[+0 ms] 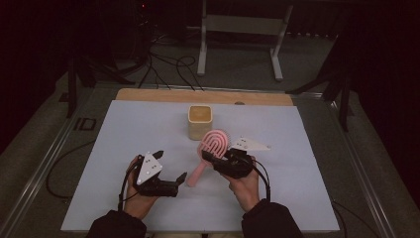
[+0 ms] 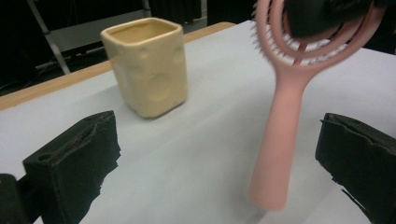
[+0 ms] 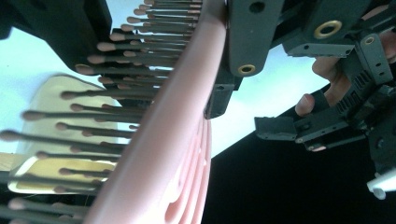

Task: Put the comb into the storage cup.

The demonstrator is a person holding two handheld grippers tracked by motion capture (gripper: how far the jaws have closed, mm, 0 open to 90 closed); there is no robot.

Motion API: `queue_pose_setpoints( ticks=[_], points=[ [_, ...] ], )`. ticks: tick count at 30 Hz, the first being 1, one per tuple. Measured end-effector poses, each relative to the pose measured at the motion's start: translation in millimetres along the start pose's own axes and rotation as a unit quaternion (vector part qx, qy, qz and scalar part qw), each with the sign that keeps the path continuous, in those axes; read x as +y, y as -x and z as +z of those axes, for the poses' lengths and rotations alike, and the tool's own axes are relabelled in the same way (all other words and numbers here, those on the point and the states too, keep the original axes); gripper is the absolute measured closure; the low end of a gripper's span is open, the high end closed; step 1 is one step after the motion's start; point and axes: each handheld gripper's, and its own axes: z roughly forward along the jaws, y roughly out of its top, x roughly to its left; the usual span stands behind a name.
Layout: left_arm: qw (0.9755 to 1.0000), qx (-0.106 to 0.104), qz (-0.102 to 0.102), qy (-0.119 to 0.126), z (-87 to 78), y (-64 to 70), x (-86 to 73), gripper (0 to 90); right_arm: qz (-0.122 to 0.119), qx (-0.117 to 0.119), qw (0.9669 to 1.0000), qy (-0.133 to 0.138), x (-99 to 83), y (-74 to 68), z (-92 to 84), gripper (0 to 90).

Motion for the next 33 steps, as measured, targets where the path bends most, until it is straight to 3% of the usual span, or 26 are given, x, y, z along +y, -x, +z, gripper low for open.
queue_pose_setpoints(
  ticks=[11, 26, 33],
  points=[
    [0.999, 0.027, -0.031, 0.018, -31.6, -22.8, -26.1, 0.1, -0.012, -0.01, 0.9999, 0.003, 13.4, 0.2, -6.1, 62.8],
    [0.9986, 0.036, -0.037, 0.007, -42.5, -30.0, -48.1, 0.1, -0.016, -0.014, 0.9997, 0.011, 29.8, 2.2, -11.5, 62.8],
    [0.9975, 0.044, -0.053, 0.011, -46.3, -38.9, -53.5, 0.1, -0.009, -0.018, 0.9997, 0.015, 33.3, 7.0, -13.7, 62.8]
  ],
)
